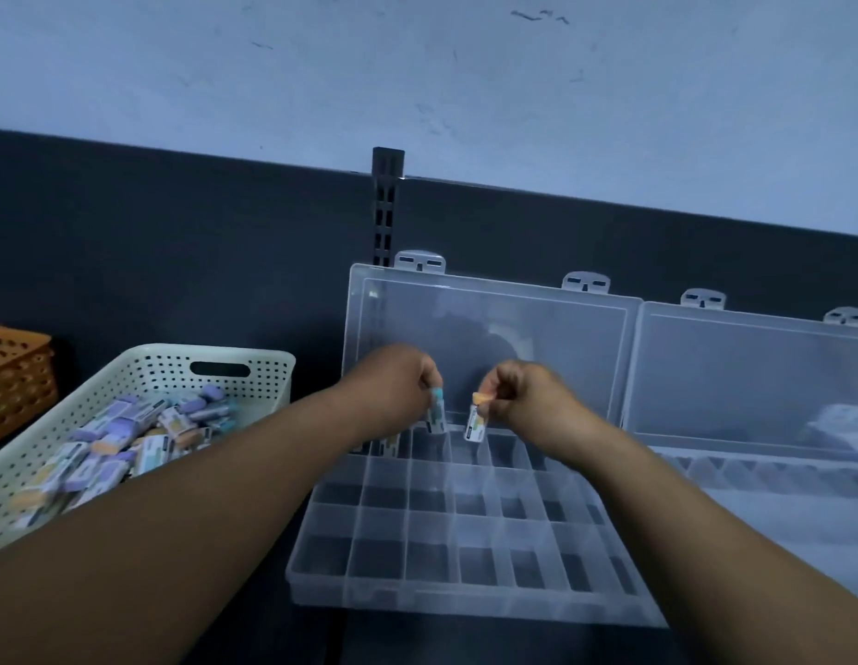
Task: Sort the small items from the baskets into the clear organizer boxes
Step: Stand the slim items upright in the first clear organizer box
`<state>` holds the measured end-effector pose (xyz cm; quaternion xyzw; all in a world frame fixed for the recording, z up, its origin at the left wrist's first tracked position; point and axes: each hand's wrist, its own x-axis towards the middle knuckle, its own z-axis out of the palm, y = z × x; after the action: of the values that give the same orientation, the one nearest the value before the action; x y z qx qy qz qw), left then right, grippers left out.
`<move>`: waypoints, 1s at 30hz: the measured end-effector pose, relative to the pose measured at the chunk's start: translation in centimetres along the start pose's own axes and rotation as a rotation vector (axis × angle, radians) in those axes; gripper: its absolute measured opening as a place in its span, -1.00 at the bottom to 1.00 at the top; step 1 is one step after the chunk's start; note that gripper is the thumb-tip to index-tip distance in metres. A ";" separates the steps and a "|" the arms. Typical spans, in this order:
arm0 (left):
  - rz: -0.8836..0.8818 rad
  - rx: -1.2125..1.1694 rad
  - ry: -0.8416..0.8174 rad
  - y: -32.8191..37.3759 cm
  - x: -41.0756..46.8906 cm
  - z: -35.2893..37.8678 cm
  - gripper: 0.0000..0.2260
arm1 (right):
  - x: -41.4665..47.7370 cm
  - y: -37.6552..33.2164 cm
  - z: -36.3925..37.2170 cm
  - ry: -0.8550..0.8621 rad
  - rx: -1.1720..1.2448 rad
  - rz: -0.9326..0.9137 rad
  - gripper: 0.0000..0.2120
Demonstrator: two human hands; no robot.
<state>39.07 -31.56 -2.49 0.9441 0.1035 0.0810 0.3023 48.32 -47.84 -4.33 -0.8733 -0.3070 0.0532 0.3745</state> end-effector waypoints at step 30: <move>0.059 0.316 -0.005 -2.7 1.4 3.2 -0.74 | -0.1 1.7 1.9 -0.058 -0.179 0.083 -0.84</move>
<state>40.70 -30.88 -6.51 0.9827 0.0866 0.0700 0.1479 48.44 -47.59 -6.86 -0.9134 -0.2849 0.0661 0.2832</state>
